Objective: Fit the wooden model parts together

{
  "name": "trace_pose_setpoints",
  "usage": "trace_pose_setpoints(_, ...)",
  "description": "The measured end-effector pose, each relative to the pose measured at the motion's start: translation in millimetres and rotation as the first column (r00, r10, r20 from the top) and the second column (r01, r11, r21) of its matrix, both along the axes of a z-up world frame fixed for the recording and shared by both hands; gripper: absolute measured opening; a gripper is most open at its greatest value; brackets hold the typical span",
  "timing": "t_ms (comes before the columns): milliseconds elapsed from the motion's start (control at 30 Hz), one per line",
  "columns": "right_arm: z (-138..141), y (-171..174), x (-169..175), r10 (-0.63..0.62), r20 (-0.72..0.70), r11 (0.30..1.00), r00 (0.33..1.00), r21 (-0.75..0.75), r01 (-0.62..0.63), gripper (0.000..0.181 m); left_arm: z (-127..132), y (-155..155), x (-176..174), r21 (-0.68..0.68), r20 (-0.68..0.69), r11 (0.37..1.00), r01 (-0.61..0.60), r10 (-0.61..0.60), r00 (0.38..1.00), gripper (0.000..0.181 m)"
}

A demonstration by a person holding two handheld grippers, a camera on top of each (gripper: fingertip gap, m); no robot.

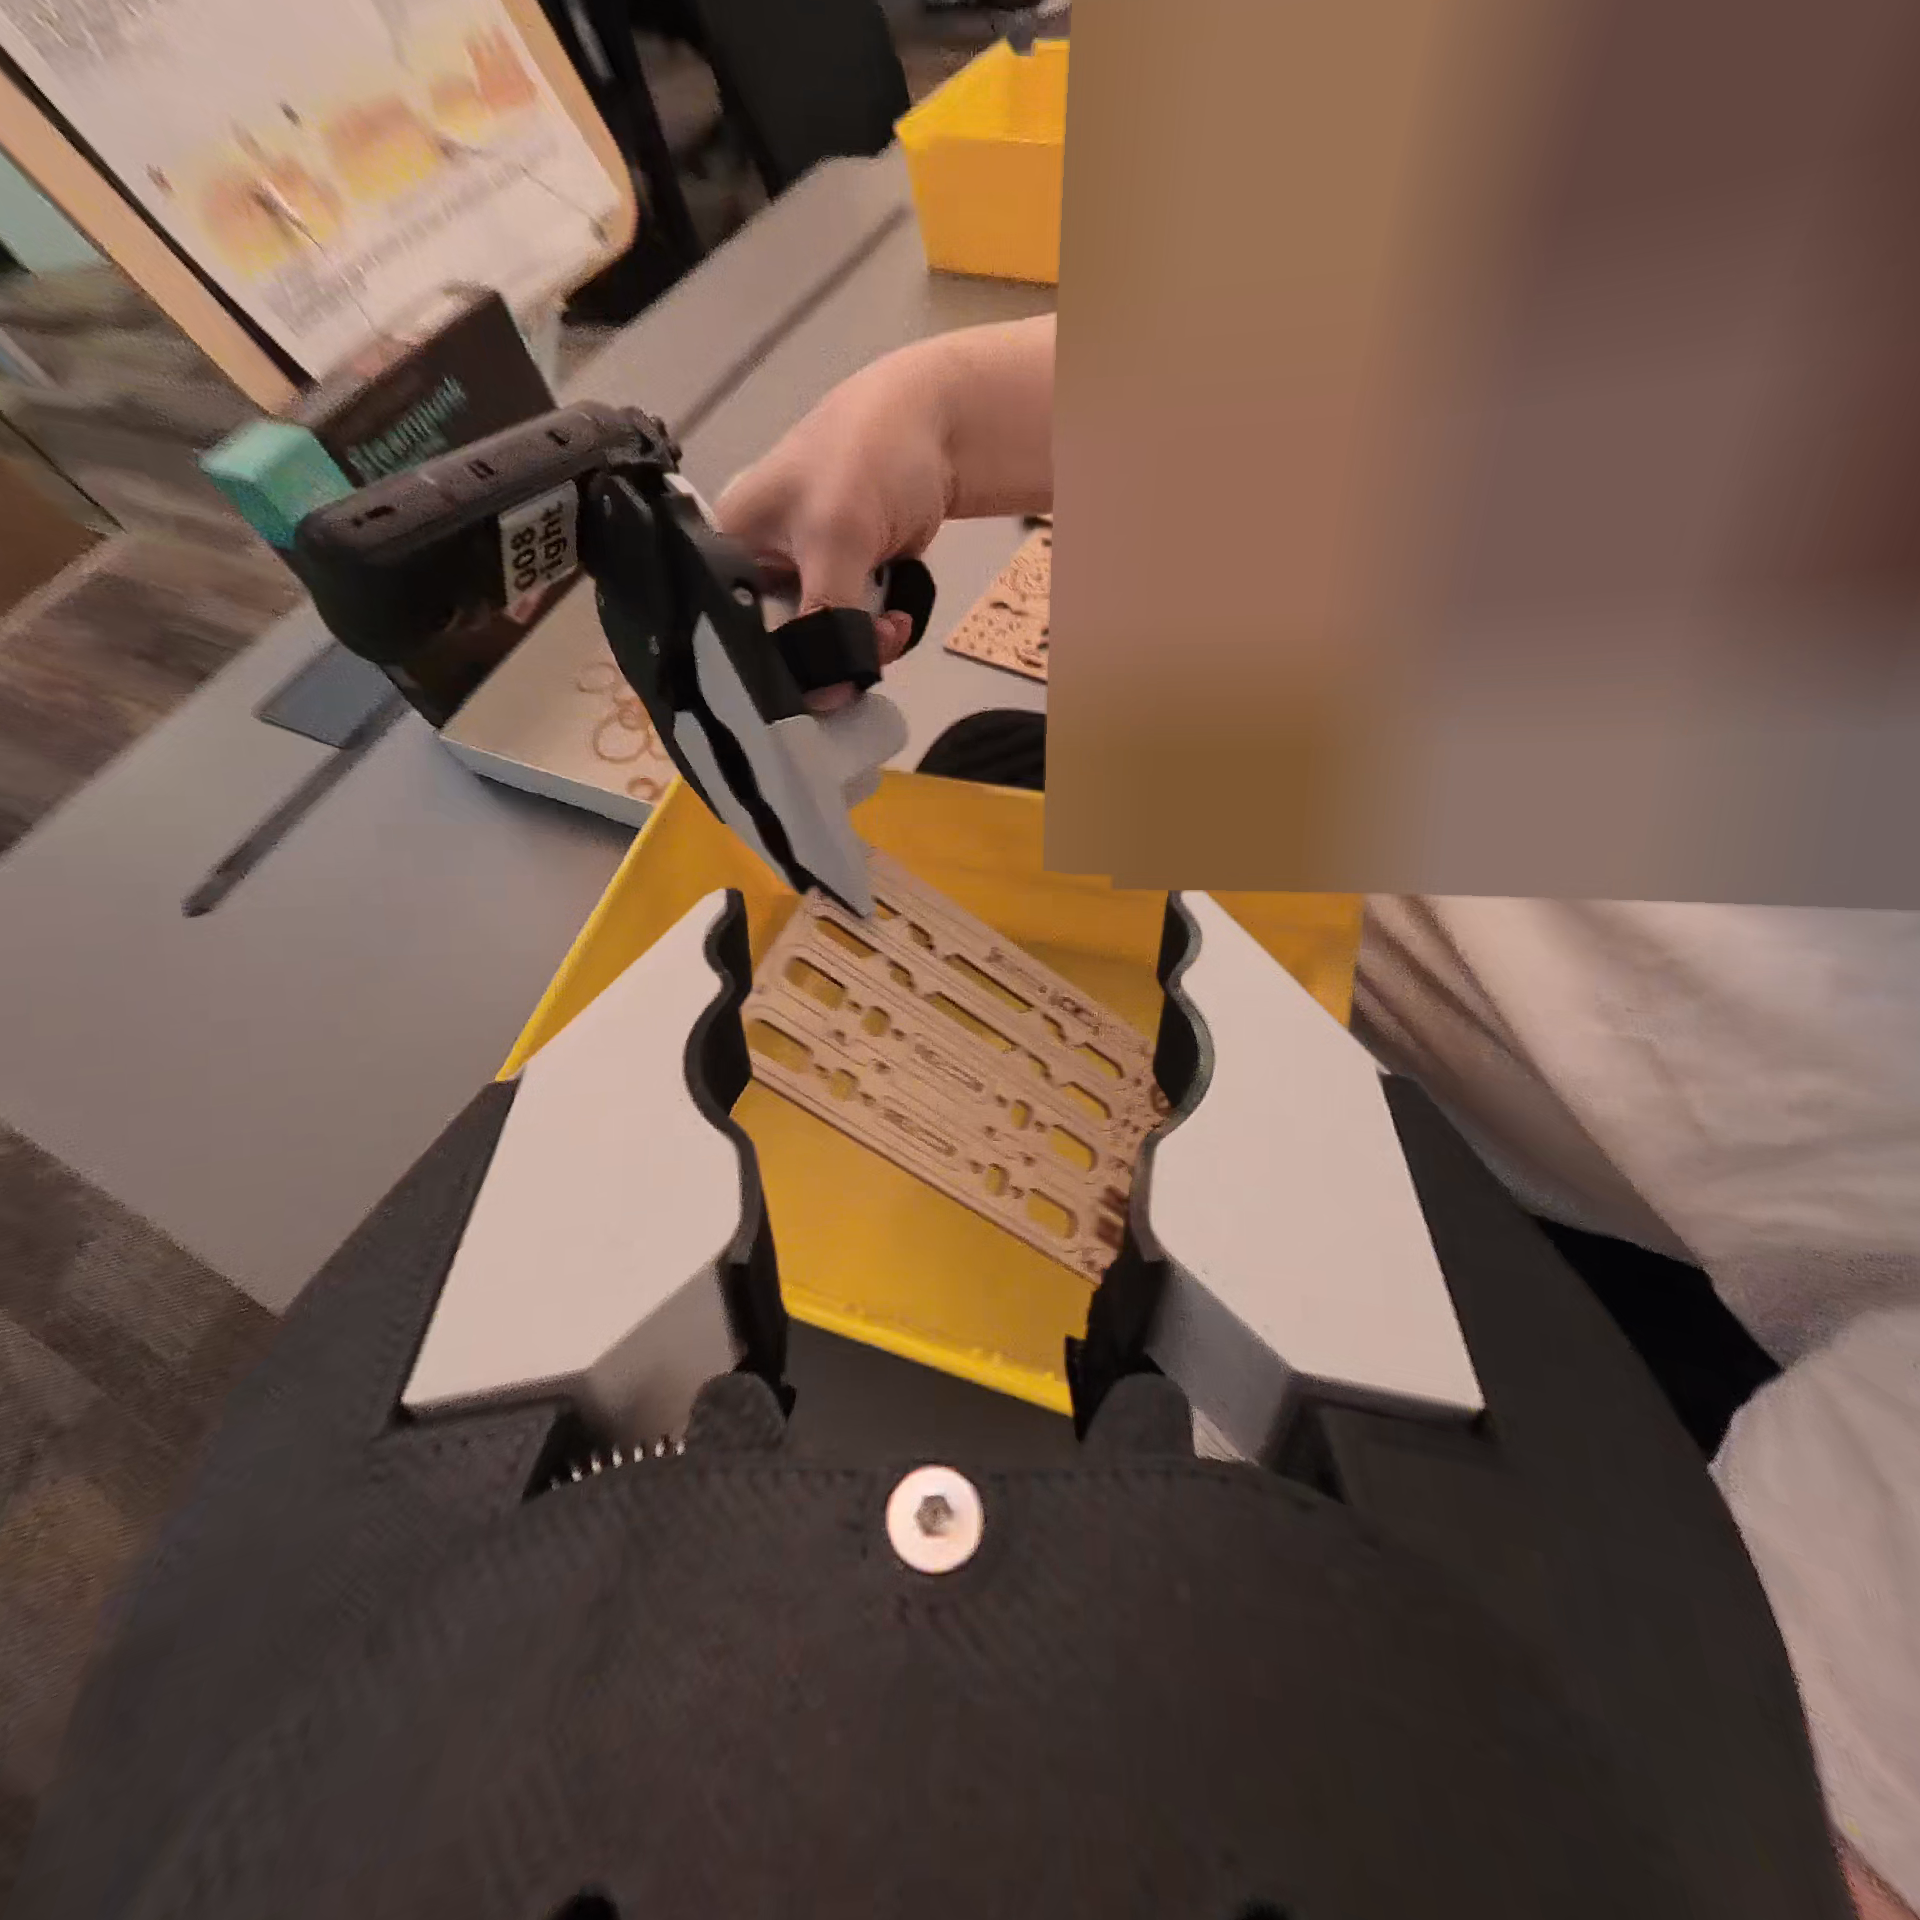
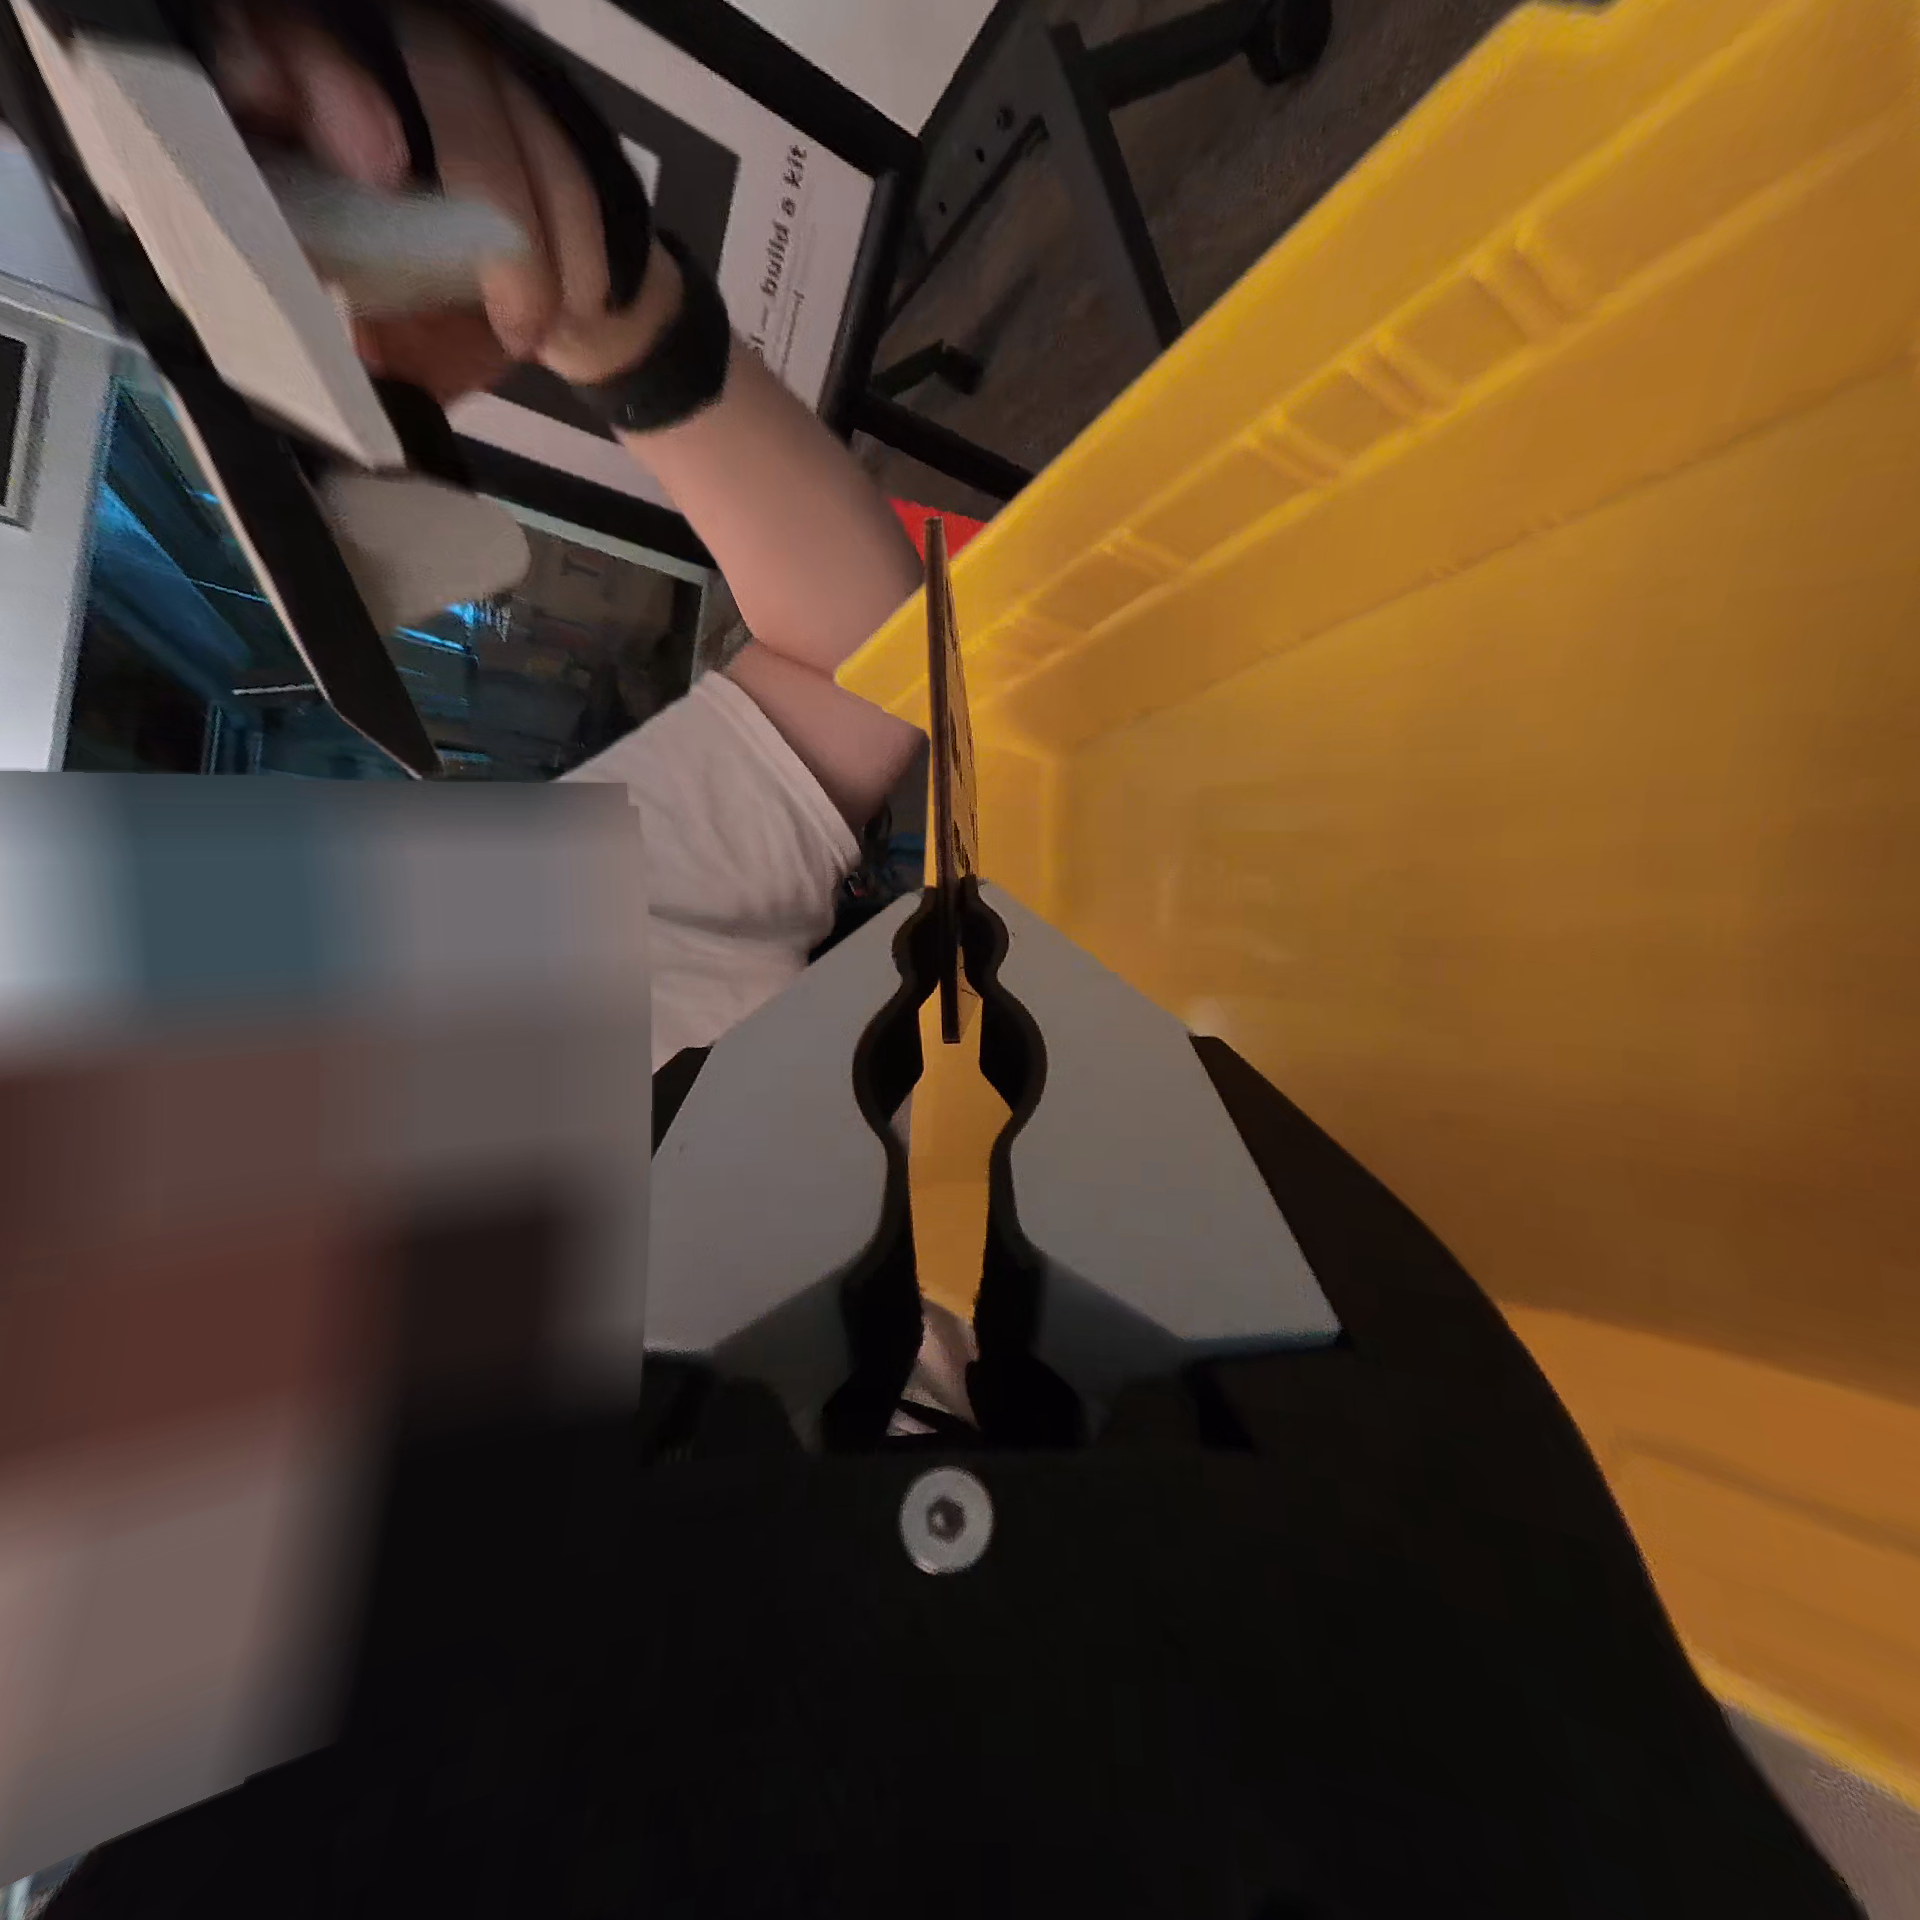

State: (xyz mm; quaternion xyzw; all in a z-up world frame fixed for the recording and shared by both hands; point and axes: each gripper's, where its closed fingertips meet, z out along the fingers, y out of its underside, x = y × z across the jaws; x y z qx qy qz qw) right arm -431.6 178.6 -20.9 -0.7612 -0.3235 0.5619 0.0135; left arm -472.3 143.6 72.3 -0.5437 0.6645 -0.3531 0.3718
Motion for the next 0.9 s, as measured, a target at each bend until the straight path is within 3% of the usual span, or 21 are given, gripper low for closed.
trace_pose_setpoints(33, 6.5, 3.1, 4.6, -0.013, -0.009, 1.000, 1.000, 0.002, 0.013, 0.002, 3.7, -8.9, 0.0, 0.027, 0.015, 0.999, -0.022, 0.022, 1.000, 0.078)
trace_pose_setpoints(133, 29.4, 10.2, 24.4, -0.057, -0.040, 0.998, 0.998, 0.012, 0.058, 0.002, -9.4, -33.3, 0.6, 0.111, -0.075, 0.990, -0.090, 0.098, 0.992, 0.083)
trace_pose_setpoints(267, 59.5, 11.3, 69.7, -0.135, -0.071, 0.989, 0.988, 0.043, 0.138, 0.002, -58.2, -63.2, 1.4, 0.208, -0.287, 0.972, -0.112, 0.171, 0.942, 0.083)
trace_pose_setpoints(367, 80.9, 5.5, 112.4, -0.214, -0.106, 0.973, 0.971, 0.065, 0.221, 0.002, -94.4, -96.1, 7.8, 0.103, -0.350, 0.992, -0.066, 0.099, 0.931, 0.081)
trace_pose_setpoints(533, 105.7, -11.9, 180.6, -0.350, -0.155, 0.930, 0.924, 0.062, 0.363, 0.002, -146.9, -123.7, 16.2, -0.064, -0.389, 0.998, -0.008, -0.018, 0.921, 0.081)
trace_pose_setpoints(700, 108.9, -32.3, 229.6, -0.444, -0.162, 0.888, 0.881, 0.054, 0.457, 0.002, -185.9, -124.4, 10.3, -0.009, -0.504, 1.000, 0.013, -0.016, 0.864, 0.062)
trace_pose_setpoints(767, 109.4, -39.9, 244.7, -0.470, -0.173, 0.873, 0.865, 0.051, 0.485, 0.002, -199.2, -118.6, 4.1, 0.046, -0.568, 0.999, 0.015, 0.014, 0.823, 0.042)
trace_pose_setpoints(900, 113.4, -57.2, 274.4, -0.509, -0.210, 0.847, 0.835, 0.047, 0.529, 0.002, -205.8, -114.9, 2.2, 0.029, -0.609, 0.999, 0.020, 0.002, 0.793, 0.023)
